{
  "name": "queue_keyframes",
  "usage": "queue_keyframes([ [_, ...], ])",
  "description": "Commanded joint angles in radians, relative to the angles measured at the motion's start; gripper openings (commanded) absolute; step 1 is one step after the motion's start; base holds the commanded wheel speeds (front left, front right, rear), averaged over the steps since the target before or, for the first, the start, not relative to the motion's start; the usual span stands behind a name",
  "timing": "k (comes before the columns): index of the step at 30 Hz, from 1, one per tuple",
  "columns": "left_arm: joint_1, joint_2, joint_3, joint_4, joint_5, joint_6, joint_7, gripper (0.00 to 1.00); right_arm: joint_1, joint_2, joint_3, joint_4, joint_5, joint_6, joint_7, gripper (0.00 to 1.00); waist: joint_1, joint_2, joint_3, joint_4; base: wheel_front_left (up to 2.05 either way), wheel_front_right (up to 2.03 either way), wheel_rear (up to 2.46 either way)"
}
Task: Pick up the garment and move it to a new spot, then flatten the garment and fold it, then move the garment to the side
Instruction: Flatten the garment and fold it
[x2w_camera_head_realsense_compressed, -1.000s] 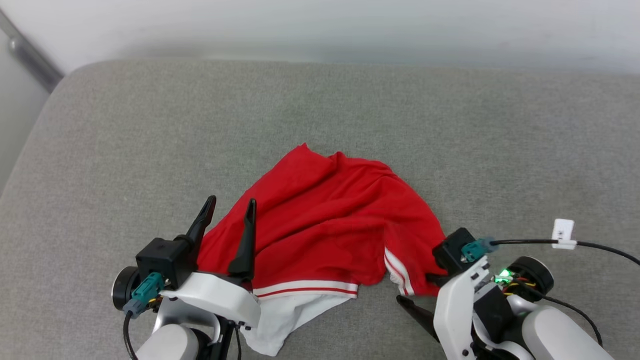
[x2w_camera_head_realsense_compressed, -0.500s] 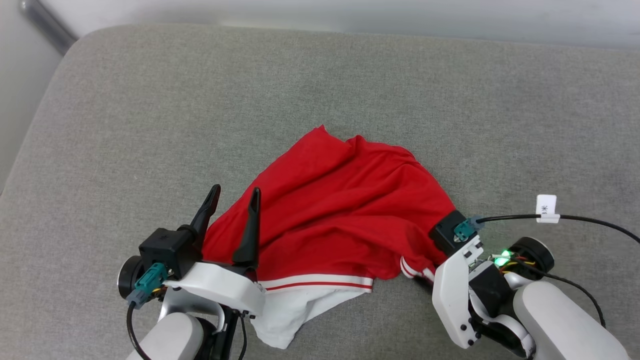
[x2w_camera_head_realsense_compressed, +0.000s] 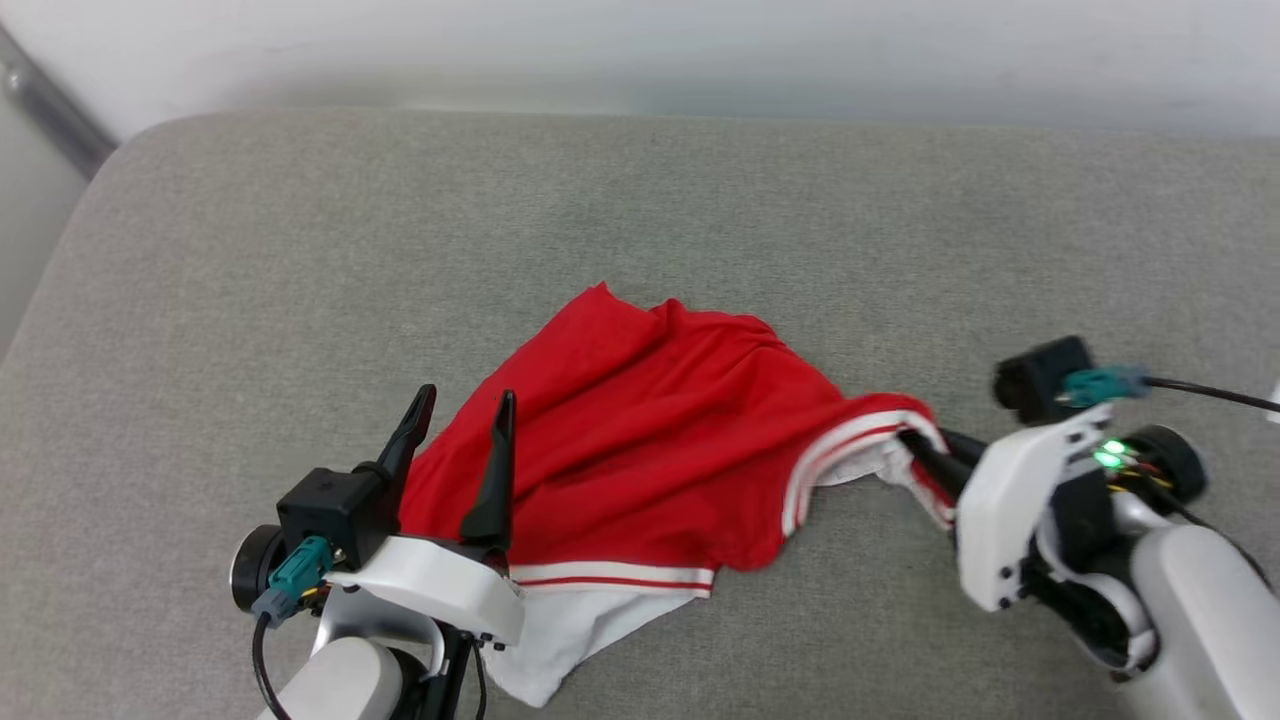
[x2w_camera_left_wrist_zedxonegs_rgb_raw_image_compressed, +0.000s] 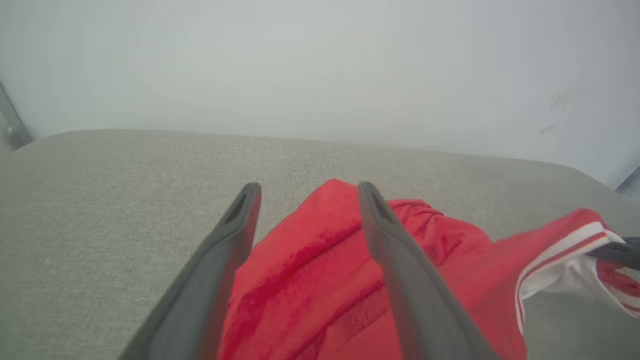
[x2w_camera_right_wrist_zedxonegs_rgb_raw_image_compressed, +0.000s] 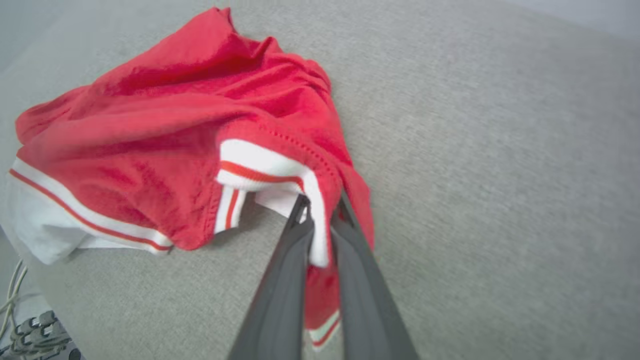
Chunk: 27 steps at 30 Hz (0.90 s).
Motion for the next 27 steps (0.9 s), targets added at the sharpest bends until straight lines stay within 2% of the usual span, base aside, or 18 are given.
queue_keyframes([
  [1, 0.007, 0.005, 0.000, -0.006, 0.001, 0.005, 0.003, 1.00, 0.027, 0.019, -0.059, 0.011, 0.004, -0.001, -0.007, 0.00, 0.0000, 0.0000, -0.002, -0.014, 0.00, 0.00, 0.00],
  [5, -0.001, 0.009, -0.004, -0.015, 0.005, 0.005, 0.009, 1.00, 0.074, 0.060, -0.222, 0.069, 0.003, -0.001, -0.028, 0.00, 0.0000, 0.0000, 0.012, -0.028, 0.00, 0.00, 0.00],
  [11, -0.018, 0.013, -0.008, -0.018, 0.008, 0.002, 0.015, 1.00, 0.090, 0.099, -0.330, 0.173, -0.010, -0.001, -0.092, 0.00, 0.0000, 0.0000, 0.036, -0.036, 0.00, 0.00, 0.00],
  [12, -0.020, 0.014, -0.008, -0.017, 0.009, 0.001, 0.015, 1.00, 0.091, 0.108, -0.333, 0.188, -0.006, -0.001, -0.106, 0.03, 0.0000, 0.0000, 0.039, -0.036, 0.00, 0.00, 0.00],
  [13, -0.021, 0.014, -0.008, -0.016, 0.009, 0.000, 0.015, 1.00, 0.092, 0.112, -0.333, 0.197, -0.006, -0.001, -0.124, 0.30, 0.0000, 0.0000, 0.042, -0.036, 0.00, 0.00, 0.00],
  [14, -0.022, 0.015, -0.008, -0.015, 0.008, 0.000, 0.014, 1.00, 0.094, 0.118, -0.329, 0.206, -0.004, -0.001, -0.140, 0.79, 0.0000, 0.0000, 0.043, -0.036, 0.00, 0.00, 0.00],
  [15, -0.023, 0.016, -0.008, -0.014, 0.007, 0.000, 0.014, 1.00, 0.097, 0.121, -0.321, 0.207, -0.005, -0.001, -0.164, 1.00, 0.0000, 0.0000, 0.044, -0.036, 0.00, 0.00, 0.00],
  [23, -0.001, 0.020, -0.009, -0.004, 0.000, 0.006, 0.012, 1.00, 0.177, 0.151, -0.300, 0.163, -0.061, -0.001, -0.407, 1.00, 0.0000, 0.0000, 0.004, -0.042, 0.00, 0.00, 0.00],
  [27, 0.020, 0.024, -0.009, -0.003, -0.007, 0.015, 0.015, 1.00, 0.246, 0.163, -0.307, 0.127, -0.120, -0.001, -0.486, 1.00, 0.0000, 0.0000, -0.038, -0.048, 0.00, 0.00, 0.00],
])
